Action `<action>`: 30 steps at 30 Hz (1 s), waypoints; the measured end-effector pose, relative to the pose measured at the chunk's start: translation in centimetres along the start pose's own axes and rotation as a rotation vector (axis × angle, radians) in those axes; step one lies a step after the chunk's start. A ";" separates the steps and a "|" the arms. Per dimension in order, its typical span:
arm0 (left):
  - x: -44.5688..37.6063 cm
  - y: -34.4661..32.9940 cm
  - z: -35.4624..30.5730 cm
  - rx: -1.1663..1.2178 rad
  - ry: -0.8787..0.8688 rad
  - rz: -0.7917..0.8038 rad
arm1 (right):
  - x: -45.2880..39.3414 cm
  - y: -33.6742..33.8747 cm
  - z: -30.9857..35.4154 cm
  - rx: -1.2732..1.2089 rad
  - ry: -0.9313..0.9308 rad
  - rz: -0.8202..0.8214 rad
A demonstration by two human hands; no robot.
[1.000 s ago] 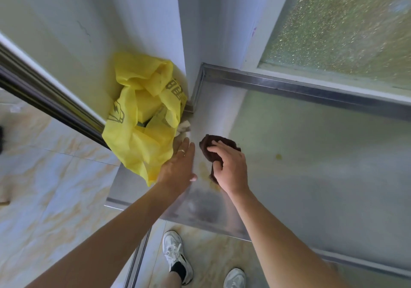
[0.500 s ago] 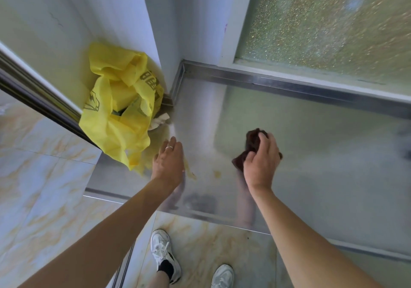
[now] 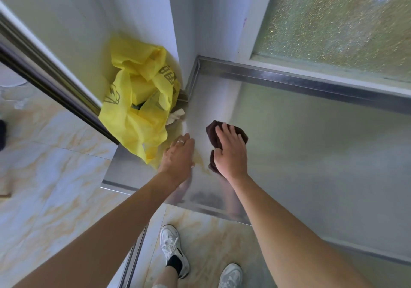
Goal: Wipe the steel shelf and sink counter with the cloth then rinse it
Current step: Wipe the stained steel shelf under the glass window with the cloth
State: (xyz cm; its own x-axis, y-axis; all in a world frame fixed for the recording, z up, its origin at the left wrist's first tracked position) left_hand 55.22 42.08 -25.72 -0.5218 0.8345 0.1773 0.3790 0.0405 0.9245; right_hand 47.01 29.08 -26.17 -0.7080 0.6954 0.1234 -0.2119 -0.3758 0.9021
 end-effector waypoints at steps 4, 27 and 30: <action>1.0 0.3 0.3 0.092 -0.001 -0.091 | 2.8 -1.9 4.0 -0.037 0.139 0.012; 5.8 -1.0 -6.0 -0.159 0.048 -0.093 | 11.2 2.3 -7.1 0.039 0.019 -0.120; 6.1 -0.6 -5.0 -0.194 0.054 -0.107 | 11.1 3.9 -11.6 0.097 -0.157 -0.197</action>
State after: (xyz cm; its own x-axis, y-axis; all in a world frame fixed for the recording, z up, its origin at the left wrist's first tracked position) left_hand 47.99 44.40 -23.50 -0.5930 0.8004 0.0880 0.1677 0.0159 0.9857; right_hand 30.52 28.24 -26.04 -0.5448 0.8385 -0.0026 -0.2639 -0.1686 0.9497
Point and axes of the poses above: each hand's wrist, its own x-axis away from the middle knuckle, its own y-axis out of the back of the hand, z = x × y, the point moved 9 cm from there along -x, towards the middle knuckle, and after that the axes turned 13 degrees about -y, right-handed, at the moved point
